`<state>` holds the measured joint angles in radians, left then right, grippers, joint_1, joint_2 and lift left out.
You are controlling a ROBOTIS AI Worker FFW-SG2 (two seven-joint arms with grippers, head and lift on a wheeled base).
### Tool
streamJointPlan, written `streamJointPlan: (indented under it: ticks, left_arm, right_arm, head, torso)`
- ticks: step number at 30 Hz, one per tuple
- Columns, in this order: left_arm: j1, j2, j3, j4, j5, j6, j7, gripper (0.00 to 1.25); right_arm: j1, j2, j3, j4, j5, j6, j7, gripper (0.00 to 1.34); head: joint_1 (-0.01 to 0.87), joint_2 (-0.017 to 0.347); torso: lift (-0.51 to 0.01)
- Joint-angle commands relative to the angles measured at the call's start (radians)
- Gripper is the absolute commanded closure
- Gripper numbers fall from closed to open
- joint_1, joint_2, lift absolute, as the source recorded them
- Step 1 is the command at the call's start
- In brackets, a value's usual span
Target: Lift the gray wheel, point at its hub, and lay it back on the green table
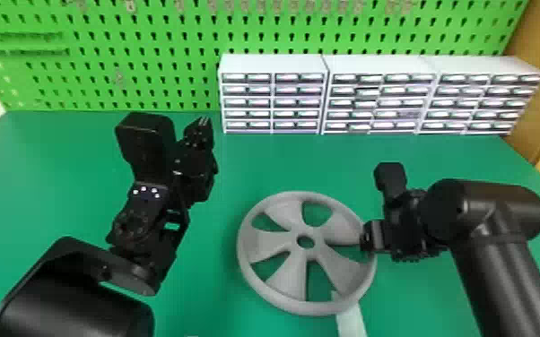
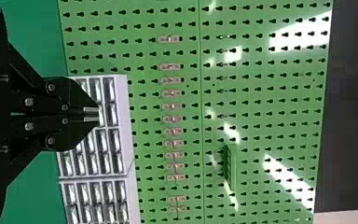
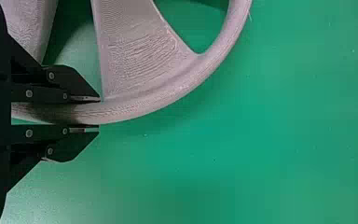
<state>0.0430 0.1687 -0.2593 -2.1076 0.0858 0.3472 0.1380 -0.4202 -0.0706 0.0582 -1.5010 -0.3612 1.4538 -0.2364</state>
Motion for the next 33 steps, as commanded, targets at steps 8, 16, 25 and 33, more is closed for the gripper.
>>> streamJointPlan:
  ticks: [8,16,25,33]
  left_arm:
    - [0.002,0.0,0.002,0.0,0.0,-0.005,0.0,1.19]
    - [0.003,0.0,0.003,0.0,0.0,-0.005,0.0,1.19]
    - [0.005,0.0,0.003,0.0,0.0,-0.005,0.0,1.19]
    - [0.006,0.0,0.003,0.001,0.0,-0.005,0.0,1.19]
  right_arm:
    - [0.0,0.0,0.008,0.036,-0.004,-0.012,0.0,1.08]
    - [0.0,-0.002,0.019,0.038,-0.001,-0.012,0.0,0.75]
    - [0.006,-0.003,0.026,-0.011,0.016,-0.024,0.0,0.27]
    - [0.018,-0.002,0.009,-0.087,0.021,-0.035,0.0,0.1]
  head:
    - [0.692,0.048]
    - [0.692,0.048]
    - [0.692,0.048]
    - [0.692,0.048]
  torso:
    - [-0.093]
    - [-0.093]
    - [-0.093]
    - [-0.093]
